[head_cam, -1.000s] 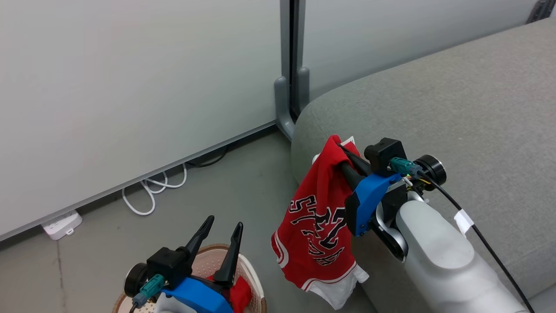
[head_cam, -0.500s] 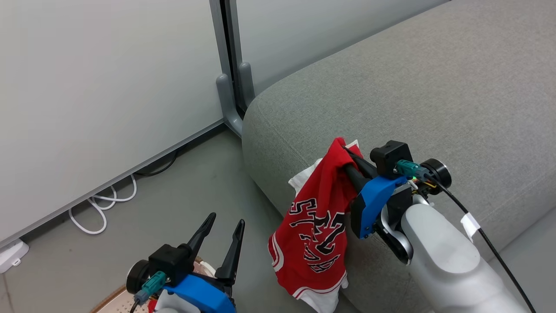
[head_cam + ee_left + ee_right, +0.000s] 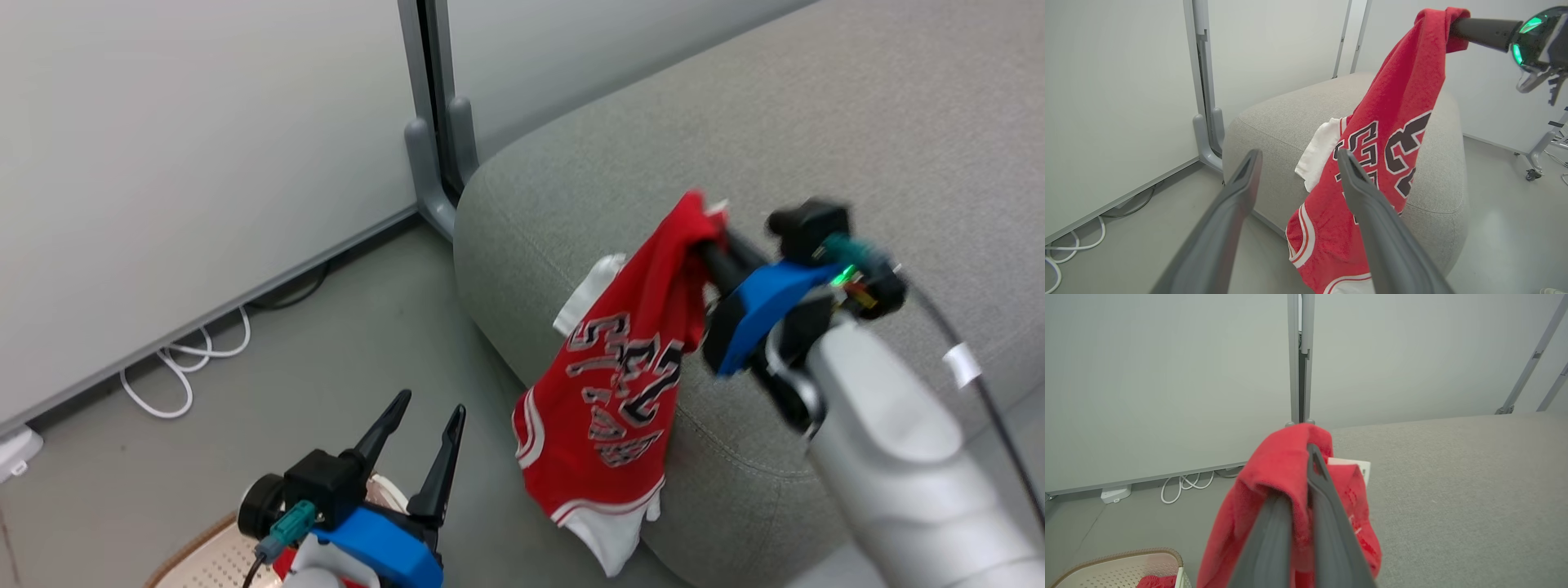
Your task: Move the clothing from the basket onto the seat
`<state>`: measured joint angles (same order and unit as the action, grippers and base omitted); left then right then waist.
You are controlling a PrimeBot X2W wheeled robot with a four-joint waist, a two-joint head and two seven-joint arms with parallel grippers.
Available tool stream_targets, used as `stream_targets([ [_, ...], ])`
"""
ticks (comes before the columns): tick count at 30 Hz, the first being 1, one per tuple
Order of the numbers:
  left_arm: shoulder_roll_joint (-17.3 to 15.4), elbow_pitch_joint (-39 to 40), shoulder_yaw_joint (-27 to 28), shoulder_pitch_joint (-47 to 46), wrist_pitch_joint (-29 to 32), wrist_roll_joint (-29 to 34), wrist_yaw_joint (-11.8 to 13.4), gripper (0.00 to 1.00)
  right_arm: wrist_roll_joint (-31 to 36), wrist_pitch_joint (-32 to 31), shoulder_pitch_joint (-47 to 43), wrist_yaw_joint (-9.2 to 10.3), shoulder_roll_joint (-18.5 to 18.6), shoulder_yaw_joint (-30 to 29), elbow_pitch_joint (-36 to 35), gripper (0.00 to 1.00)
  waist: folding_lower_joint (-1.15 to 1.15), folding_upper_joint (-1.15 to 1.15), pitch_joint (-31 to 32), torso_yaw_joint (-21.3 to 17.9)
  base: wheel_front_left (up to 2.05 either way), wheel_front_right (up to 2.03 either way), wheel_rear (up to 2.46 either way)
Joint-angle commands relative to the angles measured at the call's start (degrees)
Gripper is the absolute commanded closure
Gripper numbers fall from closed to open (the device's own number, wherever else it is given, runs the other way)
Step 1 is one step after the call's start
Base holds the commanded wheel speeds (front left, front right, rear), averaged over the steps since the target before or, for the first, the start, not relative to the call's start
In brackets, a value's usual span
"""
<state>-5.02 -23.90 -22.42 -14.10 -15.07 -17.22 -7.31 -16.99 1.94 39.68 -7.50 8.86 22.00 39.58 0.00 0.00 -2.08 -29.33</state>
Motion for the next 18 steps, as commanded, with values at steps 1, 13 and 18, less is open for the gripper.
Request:
stream_targets([
  [1, -1.0, 0.6, -0.2, -1.8, -0.2, 0.6, -0.2, 0.00, -1.3, -0.4, 3.6, 0.02, 1.1, -2.1, -0.2, 1.00, 0.00, 0.00, -2.7, 1.1, 0.00, 0.00, 0.00],
  [13, -5.4, 2.6, -7.8, -14.5, -0.2, 1.7, -0.2, 0.00, 0.9, -1.6, 26.2, 0.02, 18.9, -21.8, 1.4, 1.00, 0.00, 0.00, -20.0, 9.2, 0.00, 0.00, 0.00],
  [18, -6.9, 3.4, -9.4, -18.6, -0.2, 1.7, -0.2, 0.00, 3.7, -0.2, 30.5, 0.02, 23.2, -29.5, 0.2, 1.00, 0.00, 0.00, -25.2, 11.2, 0.00, 0.00, 0.00],
])
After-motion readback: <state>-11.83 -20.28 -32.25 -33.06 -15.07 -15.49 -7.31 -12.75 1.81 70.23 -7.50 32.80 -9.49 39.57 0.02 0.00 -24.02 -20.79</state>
